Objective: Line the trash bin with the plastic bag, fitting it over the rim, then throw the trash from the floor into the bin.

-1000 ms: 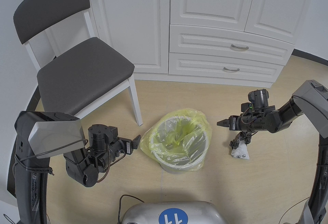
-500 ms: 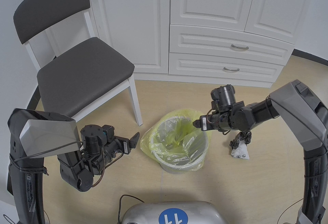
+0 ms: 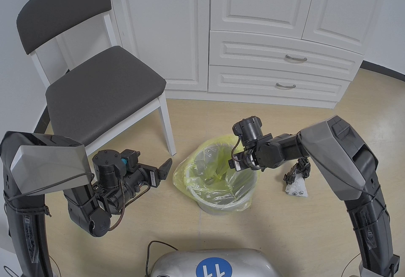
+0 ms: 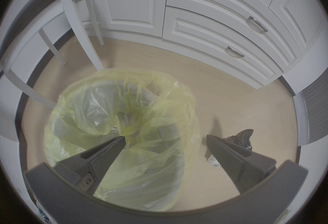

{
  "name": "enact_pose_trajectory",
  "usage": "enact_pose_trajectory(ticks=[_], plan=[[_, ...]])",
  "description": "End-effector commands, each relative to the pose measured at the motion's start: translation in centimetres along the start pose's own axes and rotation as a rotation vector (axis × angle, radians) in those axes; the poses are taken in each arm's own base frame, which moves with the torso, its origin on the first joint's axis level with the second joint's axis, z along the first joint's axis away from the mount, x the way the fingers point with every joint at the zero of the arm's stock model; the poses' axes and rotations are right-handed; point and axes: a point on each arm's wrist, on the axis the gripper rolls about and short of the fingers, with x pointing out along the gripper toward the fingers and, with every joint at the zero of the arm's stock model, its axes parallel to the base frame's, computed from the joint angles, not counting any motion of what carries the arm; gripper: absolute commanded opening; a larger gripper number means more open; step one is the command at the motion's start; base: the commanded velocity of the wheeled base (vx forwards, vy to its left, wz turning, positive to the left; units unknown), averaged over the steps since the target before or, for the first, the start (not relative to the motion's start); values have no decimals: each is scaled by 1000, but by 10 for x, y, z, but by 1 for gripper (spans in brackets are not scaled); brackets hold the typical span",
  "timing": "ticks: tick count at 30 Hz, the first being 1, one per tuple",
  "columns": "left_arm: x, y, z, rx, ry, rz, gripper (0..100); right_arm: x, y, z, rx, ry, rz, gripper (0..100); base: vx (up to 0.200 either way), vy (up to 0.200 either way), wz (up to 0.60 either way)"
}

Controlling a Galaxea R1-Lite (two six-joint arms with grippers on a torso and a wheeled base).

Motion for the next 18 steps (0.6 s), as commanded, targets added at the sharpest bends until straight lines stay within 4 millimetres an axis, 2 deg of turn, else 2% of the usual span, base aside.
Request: enact_pose_trajectory(ticks=[1,6,12,18], plan=[[0,0,1,0,-5,-2,100,18,11,-13,-28,22,-21,100,0,0,0],[-1,0,2,0,-7,-1,100,11,9,-14,-60,36,-24,100,0,0,0],[-1,0,2,0,-7,-1,100,-23,-11,-14,-150,92,-30,100,0,0,0],[-2,0,1,1,-2,-1,100,-41,-20,-24,-174,133,-32,100,0,0,0]])
